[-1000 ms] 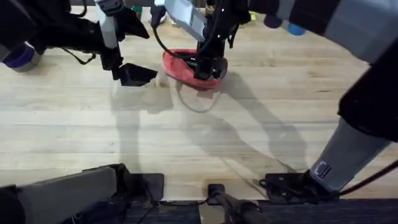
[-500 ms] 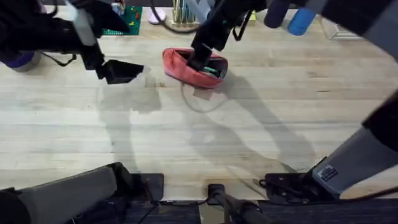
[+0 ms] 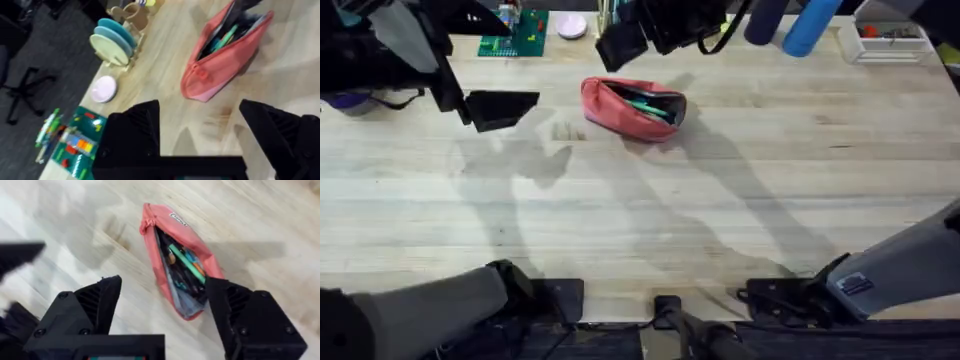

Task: Unzip the bag, pick up the pens from the table one at a time and place them inside, then zip the bag closed.

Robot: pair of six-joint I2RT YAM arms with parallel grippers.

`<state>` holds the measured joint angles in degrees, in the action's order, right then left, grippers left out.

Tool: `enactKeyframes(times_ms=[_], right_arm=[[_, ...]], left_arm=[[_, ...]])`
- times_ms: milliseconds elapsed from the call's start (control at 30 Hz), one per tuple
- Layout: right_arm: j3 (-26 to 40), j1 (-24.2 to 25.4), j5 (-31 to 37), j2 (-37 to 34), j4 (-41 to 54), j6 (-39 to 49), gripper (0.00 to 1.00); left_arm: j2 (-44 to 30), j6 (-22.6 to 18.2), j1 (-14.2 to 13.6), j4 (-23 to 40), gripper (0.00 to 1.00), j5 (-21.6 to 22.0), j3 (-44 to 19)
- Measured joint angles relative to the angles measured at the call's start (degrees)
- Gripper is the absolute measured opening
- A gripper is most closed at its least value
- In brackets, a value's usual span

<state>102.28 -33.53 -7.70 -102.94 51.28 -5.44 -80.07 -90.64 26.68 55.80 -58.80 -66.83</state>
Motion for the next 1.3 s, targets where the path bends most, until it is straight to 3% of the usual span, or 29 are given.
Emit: enactKeyframes(times_ms=[367,433,667,967,1300], right_arm=[[0.0,-3.37,0.55,0.44,-1.08,-9.88,0.998],[0.0,-5.65,3.22,0.44,-1.64,-13.02,0.998],[0.0,-10.75,9.1,0.44,-2.15,-20.68,0.998],[0.0,-18.53,18.88,0.46,-4.52,-31.73,0.998],[0.0,-25.96,34.89,1.76,-5.1,-36.63,0.998]], left_arm=[[-10.87,-8.78,1.93,4.68,0.993,-8.31,0.0],[-16.24,-11.75,2.08,5.34,0.992,-11.3,0.0],[-23.33,-16.91,2.08,5.48,0.993,-14.11,0.0],[-28.03,-19.56,2.08,5.1,0.992,-15.09,0.0],[-30.1,-20.21,2.08,5.04,0.993,-15.2,0.0]])
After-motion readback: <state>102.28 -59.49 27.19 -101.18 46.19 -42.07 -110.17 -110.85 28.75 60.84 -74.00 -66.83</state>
